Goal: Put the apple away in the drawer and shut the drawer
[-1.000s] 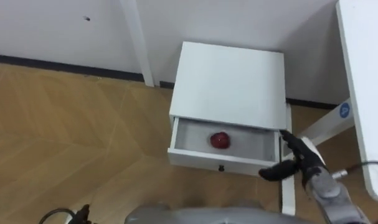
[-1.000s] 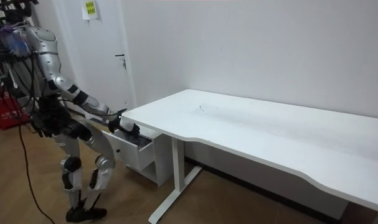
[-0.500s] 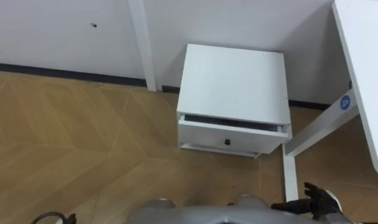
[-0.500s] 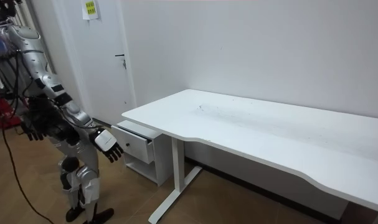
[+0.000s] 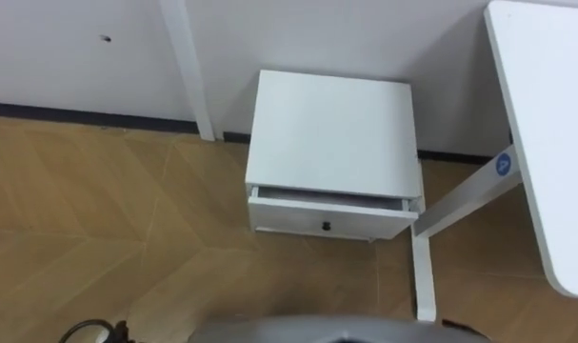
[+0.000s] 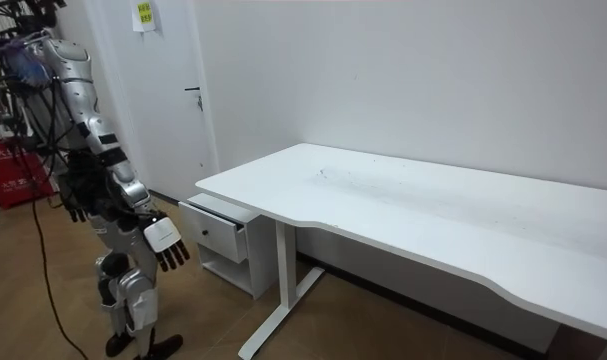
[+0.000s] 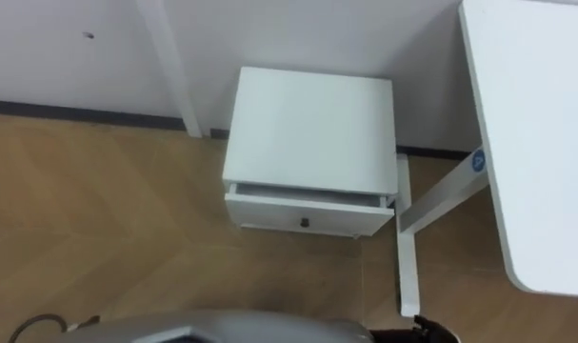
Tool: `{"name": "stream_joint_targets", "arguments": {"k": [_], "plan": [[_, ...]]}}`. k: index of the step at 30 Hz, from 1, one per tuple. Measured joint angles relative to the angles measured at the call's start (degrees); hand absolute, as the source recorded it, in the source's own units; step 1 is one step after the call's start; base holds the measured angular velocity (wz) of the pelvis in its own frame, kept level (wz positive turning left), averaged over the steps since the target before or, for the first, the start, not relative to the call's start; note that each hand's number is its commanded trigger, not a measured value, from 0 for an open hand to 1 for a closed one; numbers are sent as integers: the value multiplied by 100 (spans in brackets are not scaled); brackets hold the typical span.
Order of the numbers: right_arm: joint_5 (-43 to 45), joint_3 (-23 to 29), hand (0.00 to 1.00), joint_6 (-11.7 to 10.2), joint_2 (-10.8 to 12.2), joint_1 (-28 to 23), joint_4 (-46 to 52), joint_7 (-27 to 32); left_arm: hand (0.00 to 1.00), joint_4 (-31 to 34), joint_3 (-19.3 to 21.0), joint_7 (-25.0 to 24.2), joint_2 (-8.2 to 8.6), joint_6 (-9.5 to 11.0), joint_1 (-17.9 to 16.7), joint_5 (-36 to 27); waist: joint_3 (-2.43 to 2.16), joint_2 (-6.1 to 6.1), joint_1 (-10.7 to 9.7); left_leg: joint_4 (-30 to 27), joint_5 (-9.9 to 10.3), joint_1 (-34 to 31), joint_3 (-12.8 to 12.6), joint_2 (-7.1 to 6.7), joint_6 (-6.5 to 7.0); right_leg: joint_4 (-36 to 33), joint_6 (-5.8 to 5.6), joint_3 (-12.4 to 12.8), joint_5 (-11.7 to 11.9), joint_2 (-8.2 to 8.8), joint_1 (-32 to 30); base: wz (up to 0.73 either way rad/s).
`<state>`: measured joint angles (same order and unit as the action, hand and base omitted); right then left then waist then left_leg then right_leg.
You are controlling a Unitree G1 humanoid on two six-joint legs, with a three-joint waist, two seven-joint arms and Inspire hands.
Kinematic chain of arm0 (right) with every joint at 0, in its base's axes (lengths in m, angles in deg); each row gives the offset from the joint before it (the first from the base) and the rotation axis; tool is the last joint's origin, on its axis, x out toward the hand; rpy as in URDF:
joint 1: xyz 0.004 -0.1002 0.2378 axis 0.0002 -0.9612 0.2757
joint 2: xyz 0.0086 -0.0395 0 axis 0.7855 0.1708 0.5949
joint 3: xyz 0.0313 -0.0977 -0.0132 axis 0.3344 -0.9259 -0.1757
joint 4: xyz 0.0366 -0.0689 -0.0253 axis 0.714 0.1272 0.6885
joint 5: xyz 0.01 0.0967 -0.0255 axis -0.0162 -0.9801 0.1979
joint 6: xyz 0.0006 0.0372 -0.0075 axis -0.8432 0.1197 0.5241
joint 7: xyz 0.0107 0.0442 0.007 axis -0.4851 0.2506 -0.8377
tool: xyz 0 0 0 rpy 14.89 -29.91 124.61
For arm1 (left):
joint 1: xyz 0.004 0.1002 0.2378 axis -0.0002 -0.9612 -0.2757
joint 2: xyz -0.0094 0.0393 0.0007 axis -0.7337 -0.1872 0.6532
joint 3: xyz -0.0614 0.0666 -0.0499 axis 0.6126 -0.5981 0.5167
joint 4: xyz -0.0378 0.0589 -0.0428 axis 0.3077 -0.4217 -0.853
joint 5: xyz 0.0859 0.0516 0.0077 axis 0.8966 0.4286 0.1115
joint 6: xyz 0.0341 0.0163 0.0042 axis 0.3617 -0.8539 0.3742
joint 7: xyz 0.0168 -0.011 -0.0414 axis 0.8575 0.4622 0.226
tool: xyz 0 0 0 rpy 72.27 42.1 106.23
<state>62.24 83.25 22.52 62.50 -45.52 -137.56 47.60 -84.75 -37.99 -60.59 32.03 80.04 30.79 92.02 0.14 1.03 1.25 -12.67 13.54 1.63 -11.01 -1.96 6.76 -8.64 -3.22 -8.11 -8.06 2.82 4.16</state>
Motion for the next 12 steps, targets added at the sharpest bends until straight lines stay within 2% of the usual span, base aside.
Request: {"name": "stream_joint_targets", "arguments": {"k": [3,5,9,12], "plan": [[2,143,0,97,2,-21,-92,7,0,2,13,1,1,-72,-2,0,5,-8,-12,2,-2,23,-2,0,-3,4,26,-2,-21,1,21,0],[2,150,0,148,3,-28,-126,7,0,1,13,0,3,-98,-2,4,39,-2,-16,22,-2,78,-5,-1,-5,5,43,13,-38,1,68,0],[3,148,0,269,5,-42,-144,16,0,-24,16,-20,5,-126,-6,6,42,3,2,111,-1,160,-22,-2,-21,-2,54,15,-52,-6,96,-4],[3,147,0,346,5,-39,-139,18,0,-24,16,-32,7,-221,-15,7,42,3,30,145,-1,180,-62,-1,-26,-2,54,18,-52,-7,100,-7]]}}
